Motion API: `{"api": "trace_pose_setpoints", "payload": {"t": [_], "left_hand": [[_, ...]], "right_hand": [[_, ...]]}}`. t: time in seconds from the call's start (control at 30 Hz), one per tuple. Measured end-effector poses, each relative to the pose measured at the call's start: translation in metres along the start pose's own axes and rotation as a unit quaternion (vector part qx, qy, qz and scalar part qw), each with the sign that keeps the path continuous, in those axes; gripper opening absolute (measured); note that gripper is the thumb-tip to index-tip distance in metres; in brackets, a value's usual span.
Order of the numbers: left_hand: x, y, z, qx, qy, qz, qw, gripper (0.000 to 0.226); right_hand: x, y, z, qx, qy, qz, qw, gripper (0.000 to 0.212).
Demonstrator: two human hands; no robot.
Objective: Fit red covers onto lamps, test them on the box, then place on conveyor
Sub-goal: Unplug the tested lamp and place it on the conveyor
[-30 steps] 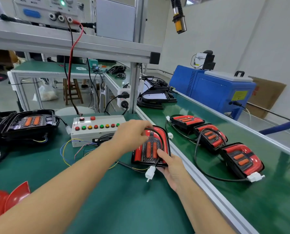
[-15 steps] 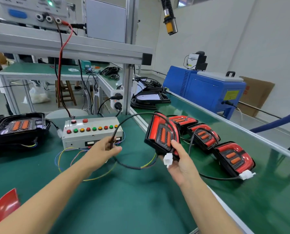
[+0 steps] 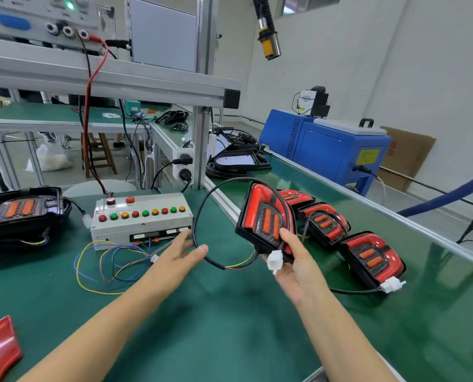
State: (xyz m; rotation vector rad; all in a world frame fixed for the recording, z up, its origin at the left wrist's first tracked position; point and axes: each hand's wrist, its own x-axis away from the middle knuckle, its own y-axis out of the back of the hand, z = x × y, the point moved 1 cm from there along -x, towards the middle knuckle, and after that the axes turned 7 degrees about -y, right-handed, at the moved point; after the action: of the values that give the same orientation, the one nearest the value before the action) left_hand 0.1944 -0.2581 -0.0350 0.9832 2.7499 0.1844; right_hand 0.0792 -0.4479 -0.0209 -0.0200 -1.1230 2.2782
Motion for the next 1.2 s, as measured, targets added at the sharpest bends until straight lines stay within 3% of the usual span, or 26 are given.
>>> {"api": "trace_pose_setpoints", "payload": {"t": [0.1,0.27,0.37,0.57,0.67,0.73,0.97,1.2], "left_hand": [[-0.011,-0.025,-0.004,0.15,0.063,-0.022,0.986,0.019],[-0.026,-0.062,-0.02,0.219,0.089,-0.021,0.972,0.046],[-0.037,-0.084,-0.032,0.272,0.083,0.031,0.958,0.028],[-0.071,-0.128,-0.054,0.198,0.069,0.042,0.977,0.034],[-0.09,-0.152,-0.06,0.167,0.074,0.047,0.982,0.064],[-0.098,-0.165,-0.064,0.166,0.076,0.052,0.982,0.072],[-0.114,-0.198,-0.074,0.201,0.086,0.092,0.972,0.082],[-0.116,-0.215,-0.071,0.124,0.072,0.134,0.98,0.081]], "right_hand": [[0.002,-0.002,-0.006,0.04,-0.001,-0.017,0.999,0.022],[0.002,0.002,-0.002,0.091,0.042,-0.06,0.993,0.023],[0.002,0.01,0.007,0.127,0.06,-0.073,0.987,0.026],[-0.006,0.018,0.037,0.143,0.118,-0.12,0.975,0.037],[-0.017,0.023,0.057,0.139,0.133,-0.161,0.968,0.06],[-0.028,0.029,0.071,0.143,0.143,-0.189,0.961,0.064],[-0.061,0.048,0.11,0.162,0.146,-0.296,0.93,0.071],[-0.077,0.054,0.125,0.174,0.14,-0.344,0.912,0.078]]}}
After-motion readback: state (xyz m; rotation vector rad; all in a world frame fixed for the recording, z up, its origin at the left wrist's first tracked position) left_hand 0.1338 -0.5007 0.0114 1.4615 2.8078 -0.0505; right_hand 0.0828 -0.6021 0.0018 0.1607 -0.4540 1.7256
